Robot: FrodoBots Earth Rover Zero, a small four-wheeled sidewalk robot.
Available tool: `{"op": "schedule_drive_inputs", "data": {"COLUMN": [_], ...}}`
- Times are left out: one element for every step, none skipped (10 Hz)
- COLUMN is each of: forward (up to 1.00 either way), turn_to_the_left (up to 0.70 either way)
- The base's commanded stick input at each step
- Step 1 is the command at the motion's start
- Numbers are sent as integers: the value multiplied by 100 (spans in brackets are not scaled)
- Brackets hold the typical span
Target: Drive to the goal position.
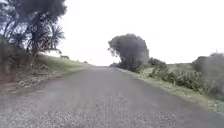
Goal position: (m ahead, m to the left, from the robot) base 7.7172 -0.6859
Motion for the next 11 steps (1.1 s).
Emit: {"op": "schedule_drive_inputs", "data": {"forward": [70,70,70,70,70,70,70,70,70,70,70], "turn_to_the_left": [28,35,35,35,35,35,25,4,3,3,3]}}
